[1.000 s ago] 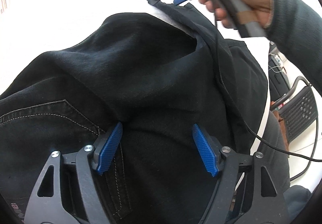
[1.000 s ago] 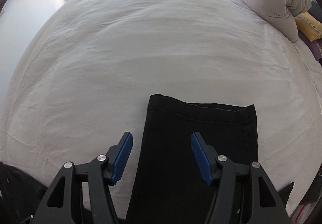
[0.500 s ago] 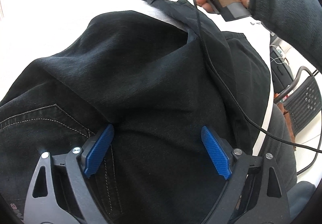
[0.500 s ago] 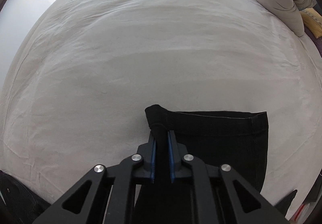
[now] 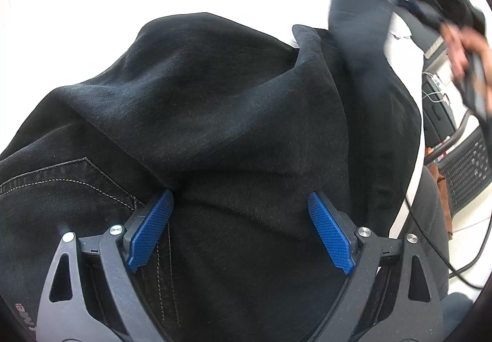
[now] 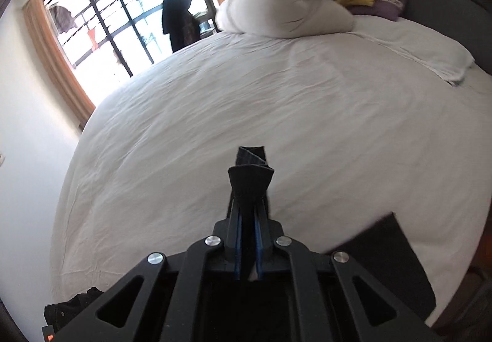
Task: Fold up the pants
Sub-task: 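Grasp the jeans leg hem with the right tool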
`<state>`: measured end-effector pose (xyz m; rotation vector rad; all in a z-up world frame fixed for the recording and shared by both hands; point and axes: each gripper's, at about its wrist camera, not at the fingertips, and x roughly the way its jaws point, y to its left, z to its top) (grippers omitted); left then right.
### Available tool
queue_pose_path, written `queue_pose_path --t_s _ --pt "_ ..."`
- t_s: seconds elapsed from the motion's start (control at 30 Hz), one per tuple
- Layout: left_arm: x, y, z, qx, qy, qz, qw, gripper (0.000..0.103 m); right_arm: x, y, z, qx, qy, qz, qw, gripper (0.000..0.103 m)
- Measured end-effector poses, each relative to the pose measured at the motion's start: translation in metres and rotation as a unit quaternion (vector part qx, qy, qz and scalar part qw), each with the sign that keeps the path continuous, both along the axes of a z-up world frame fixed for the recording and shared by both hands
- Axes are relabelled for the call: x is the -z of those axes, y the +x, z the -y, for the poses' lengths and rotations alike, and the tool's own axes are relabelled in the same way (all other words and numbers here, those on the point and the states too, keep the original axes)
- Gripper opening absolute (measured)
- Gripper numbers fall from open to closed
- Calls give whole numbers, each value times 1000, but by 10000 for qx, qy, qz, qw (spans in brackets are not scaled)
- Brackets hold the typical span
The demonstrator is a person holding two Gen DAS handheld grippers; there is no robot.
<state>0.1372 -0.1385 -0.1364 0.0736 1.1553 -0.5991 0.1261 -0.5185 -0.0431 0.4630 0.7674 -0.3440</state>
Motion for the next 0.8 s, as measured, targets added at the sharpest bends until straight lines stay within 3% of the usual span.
queue_pose_path --t_s 0.1,0.2,0.3,0.43,0.6,0.8 --pt "0 3 2 -104 -22 -106 9999 96 14 -70 49 831 380 265 9955 7" --pt "1 6 3 -155 44 -163 9997 98 53 -125 83 1589 901 235 9829 7" --pt "1 9 3 -174 110 -218 9996 98 84 -153 90 1943 1160 173 9739 7" --pt "1 15 3 -286 58 -334 9990 99 100 -162 87 2063 1337 209 9691 7" --pt "3 16 1 -278 134 -303 9991 101 94 -168 86 2101 1404 445 9665 7" --pt "8 13 17 -141 433 -51 9989 103 40 -155 65 1455 662 824 9837 7"
